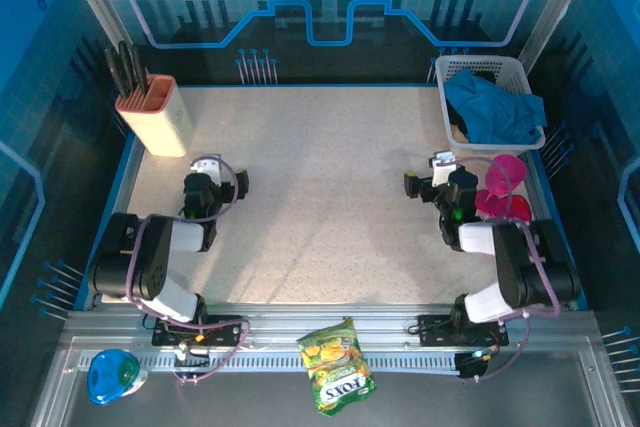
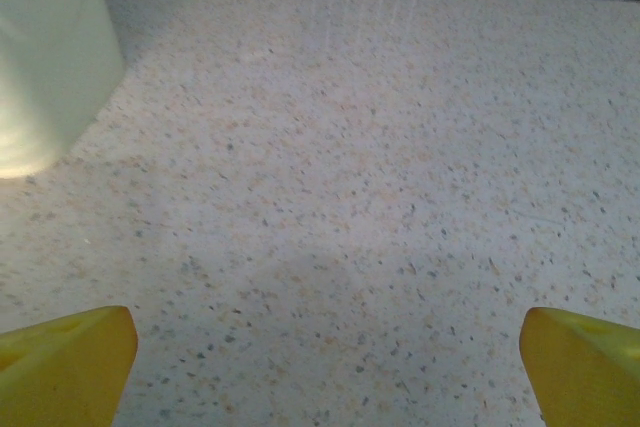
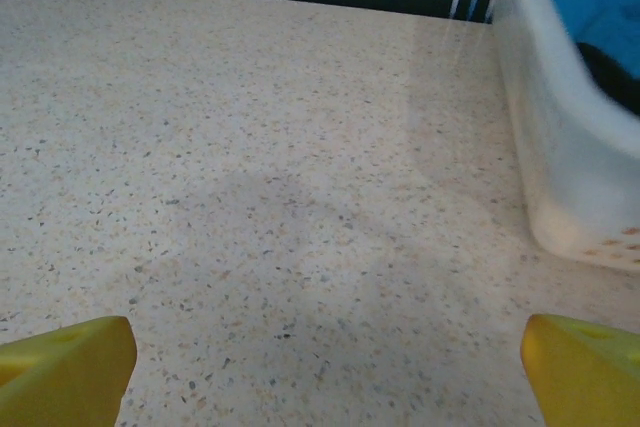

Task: Fold and stack the t-shirts

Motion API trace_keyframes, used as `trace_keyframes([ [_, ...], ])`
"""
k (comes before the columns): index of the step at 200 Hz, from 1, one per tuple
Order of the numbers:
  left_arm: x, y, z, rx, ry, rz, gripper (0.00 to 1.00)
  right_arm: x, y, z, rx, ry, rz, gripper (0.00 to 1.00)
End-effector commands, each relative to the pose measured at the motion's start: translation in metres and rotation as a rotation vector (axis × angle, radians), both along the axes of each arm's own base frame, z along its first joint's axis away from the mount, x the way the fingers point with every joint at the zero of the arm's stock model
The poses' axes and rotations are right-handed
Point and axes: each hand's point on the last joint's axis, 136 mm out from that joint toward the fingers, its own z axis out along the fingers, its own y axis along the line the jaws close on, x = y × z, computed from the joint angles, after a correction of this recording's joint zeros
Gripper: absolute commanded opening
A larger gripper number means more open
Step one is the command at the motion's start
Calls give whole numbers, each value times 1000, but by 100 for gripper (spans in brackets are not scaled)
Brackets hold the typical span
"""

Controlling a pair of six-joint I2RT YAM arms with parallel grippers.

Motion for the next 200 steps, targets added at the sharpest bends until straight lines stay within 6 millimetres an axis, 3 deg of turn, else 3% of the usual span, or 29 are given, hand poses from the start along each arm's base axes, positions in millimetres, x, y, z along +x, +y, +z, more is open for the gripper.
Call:
trace_keyframes([
  [1, -12, 19, 53, 20, -87, 143, 99, 1, -17, 56, -4, -71, -131, 100],
  [22, -35, 36, 94, -81, -59, 293, 99, 7, -28, 87, 27, 0, -211, 100],
  [40, -56, 43, 121, -155, -30, 373, 99, 16, -32, 101, 16, 129, -237, 100],
  [43, -58, 44, 124, -166, -30, 383, 99, 15, -33, 95, 9, 166, -240, 100],
  [45, -60, 44, 128, -174, -32, 388, 99, 20, -34, 107, 12, 158, -243, 100],
  [68, -76, 41, 142, -218, 23, 403, 99, 40, -52, 133, -12, 258, -311, 100],
  [95, -82, 34, 145, -204, 155, 405, 99, 67, -87, 145, 25, 353, -394, 100],
  [110, -81, 23, 140, -193, 228, 370, 99, 85, -101, 143, 63, 393, -414, 100],
  [136, -71, -3, 136, -200, 268, 284, 99, 119, -121, 124, 100, 486, -419, 98],
  [182, -51, -45, 144, -161, 285, 133, 99, 165, -154, 71, 135, 640, -439, 90],
  [192, -49, -51, 146, -127, 295, 118, 99, 170, -160, 68, 156, 642, -447, 90],
  [196, -48, -54, 147, -115, 298, 111, 99, 173, -163, 52, 161, 669, -451, 89],
  [200, -47, -57, 147, -103, 302, 100, 99, 175, -165, 48, 169, 671, -455, 89],
])
